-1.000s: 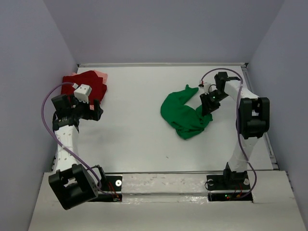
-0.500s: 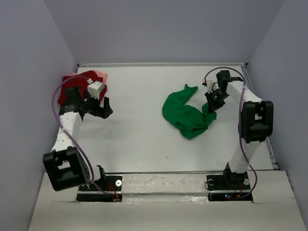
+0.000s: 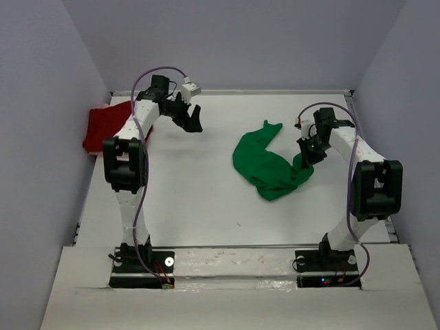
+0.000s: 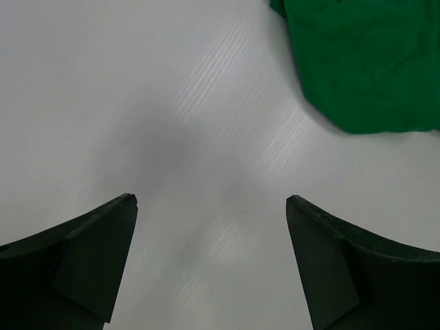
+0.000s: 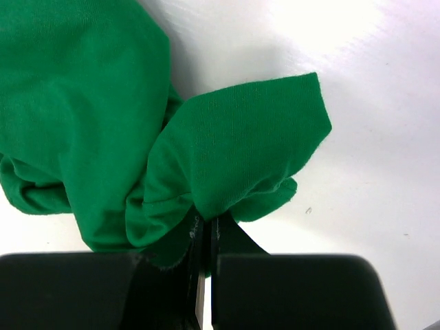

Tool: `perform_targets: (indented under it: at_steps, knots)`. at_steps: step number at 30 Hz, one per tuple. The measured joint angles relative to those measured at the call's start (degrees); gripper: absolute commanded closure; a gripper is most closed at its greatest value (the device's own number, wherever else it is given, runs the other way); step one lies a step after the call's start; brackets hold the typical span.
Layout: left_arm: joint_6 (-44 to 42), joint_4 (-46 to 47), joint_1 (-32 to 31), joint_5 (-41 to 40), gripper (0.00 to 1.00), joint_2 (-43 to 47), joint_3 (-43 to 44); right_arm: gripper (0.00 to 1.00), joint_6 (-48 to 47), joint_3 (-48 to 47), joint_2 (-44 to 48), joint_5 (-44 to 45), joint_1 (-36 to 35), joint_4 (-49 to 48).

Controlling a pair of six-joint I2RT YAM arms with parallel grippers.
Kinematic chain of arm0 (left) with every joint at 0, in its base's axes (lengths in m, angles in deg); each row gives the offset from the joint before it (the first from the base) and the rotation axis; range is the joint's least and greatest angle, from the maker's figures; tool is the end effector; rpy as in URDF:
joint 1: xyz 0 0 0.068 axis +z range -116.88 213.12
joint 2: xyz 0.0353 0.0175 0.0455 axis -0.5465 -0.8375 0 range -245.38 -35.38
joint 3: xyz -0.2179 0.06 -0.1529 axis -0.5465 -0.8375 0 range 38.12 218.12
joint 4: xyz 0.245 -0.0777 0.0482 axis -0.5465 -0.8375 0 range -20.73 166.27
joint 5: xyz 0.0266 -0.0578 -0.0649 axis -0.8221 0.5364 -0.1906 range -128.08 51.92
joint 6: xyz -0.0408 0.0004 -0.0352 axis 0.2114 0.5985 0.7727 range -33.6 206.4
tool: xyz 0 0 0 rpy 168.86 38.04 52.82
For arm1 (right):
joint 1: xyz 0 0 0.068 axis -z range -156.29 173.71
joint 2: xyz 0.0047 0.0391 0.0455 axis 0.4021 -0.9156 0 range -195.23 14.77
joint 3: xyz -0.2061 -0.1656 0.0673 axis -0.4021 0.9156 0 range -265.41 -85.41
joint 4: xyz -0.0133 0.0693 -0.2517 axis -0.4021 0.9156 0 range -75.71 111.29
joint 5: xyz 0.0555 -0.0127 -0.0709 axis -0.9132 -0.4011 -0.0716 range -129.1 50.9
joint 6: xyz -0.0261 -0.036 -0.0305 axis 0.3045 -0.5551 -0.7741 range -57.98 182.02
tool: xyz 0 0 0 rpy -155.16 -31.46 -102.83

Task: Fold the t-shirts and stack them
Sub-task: Move the tshirt to the center of the board, then flatten the tshirt out

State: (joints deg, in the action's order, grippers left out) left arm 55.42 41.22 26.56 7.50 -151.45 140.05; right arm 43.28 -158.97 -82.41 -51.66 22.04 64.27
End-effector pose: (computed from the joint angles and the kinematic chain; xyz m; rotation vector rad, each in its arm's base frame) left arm 0.4471 -0.0770 0.2742 1.0313 1.9680 -0.7289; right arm 0.3319 0.0175 0.2279 -0.5430 2.7643 0.2464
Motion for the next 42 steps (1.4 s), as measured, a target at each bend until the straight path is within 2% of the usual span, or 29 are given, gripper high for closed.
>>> perform_targets:
  at_steps: [8, 13, 18, 31, 36, 39, 42]
  knots:
    - [3.8, -1.9, -10.8, -3.9, 0.01, -17.1, 20.1, 1.0, 2.1, 0.3, 0.1, 0.0, 0.0, -0.7]
    - [6.8, -2.2, -17.1, -2.9, 0.01, -23.6, 28.5, 1.0, 2.5, 0.4, 0.7, 0.2, 0.0, -0.8]
    - [10.9, -0.1, -20.6, 1.0, 0.01, -25.6, 29.4, 1.0, 2.7, 0.7, 1.2, 0.2, 0.0, -1.1]
    - [19.5, 10.9, -22.5, 9.5, 0.02, -27.9, 29.7, 1.0, 3.1, 1.4, 1.6, 0.8, 0.0, -1.3]
    - [18.9, 11.8, -24.2, 7.0, 0.02, -30.4, 29.7, 1.0, 3.2, 1.4, 1.8, 1.2, 0.0, -1.3]
    - [17.3, 11.7, -25.6, 2.1, 0.03, -30.8, 29.7, 1.0, 3.3, 1.4, 2.3, 1.2, 0.0, -1.2]
    - [16.7, 13.4, -27.4, -3.7, 0.08, -30.8, 29.7, 1.0, 3.3, 1.8, 3.6, 1.1, 0.0, -1.2]
